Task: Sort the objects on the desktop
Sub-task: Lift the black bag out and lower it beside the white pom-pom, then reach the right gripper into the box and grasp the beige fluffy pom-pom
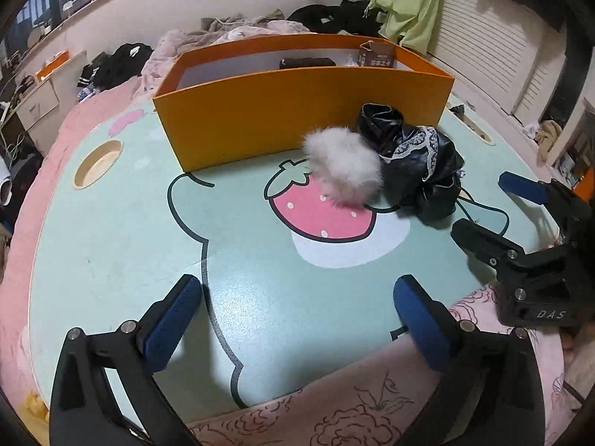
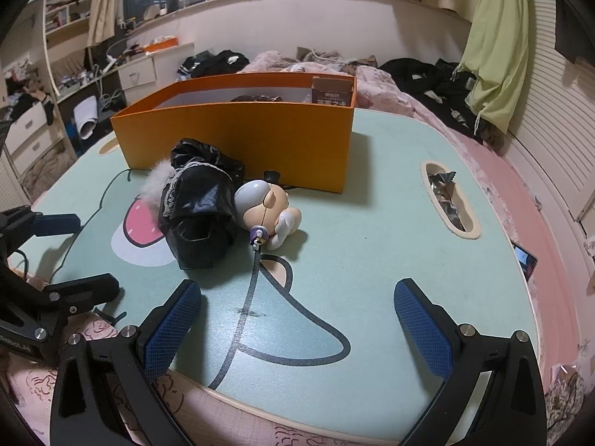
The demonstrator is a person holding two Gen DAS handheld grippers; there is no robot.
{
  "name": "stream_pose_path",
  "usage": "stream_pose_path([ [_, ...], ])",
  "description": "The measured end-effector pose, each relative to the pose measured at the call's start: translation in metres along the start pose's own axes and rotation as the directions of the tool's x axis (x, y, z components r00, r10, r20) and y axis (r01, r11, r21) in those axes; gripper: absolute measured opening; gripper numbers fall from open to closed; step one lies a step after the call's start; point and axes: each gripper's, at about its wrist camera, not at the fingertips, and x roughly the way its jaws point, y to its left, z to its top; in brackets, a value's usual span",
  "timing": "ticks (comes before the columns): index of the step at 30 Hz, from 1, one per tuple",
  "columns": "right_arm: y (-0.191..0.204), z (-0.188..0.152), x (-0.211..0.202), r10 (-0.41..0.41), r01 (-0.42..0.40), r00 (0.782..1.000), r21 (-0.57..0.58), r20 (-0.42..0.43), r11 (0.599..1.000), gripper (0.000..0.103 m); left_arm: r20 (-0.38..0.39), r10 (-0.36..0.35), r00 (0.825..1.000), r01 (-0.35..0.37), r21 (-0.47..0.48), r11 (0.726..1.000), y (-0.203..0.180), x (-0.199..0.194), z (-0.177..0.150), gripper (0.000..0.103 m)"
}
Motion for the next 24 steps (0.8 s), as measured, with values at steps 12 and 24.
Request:
stream_pose_path([
  [12, -0.019, 0.099, -0.041, 0.195, -0.199, 0.979, 0.093, 0.058, 0.976, 0.090, -0.003, 0.012, 1.000, -0.012, -0.010, 1.000, -0.007, 0.004, 0.011, 0.103],
  [24, 0.044, 0.186, 0.118, 0.278, -0.217, 0.879, 0.195, -0.387, 0.957, 0.042, -0.002, 0.007, 1.000, -0.007, -0.008, 1.000, -0.007, 0.004, 0.010, 0.103],
])
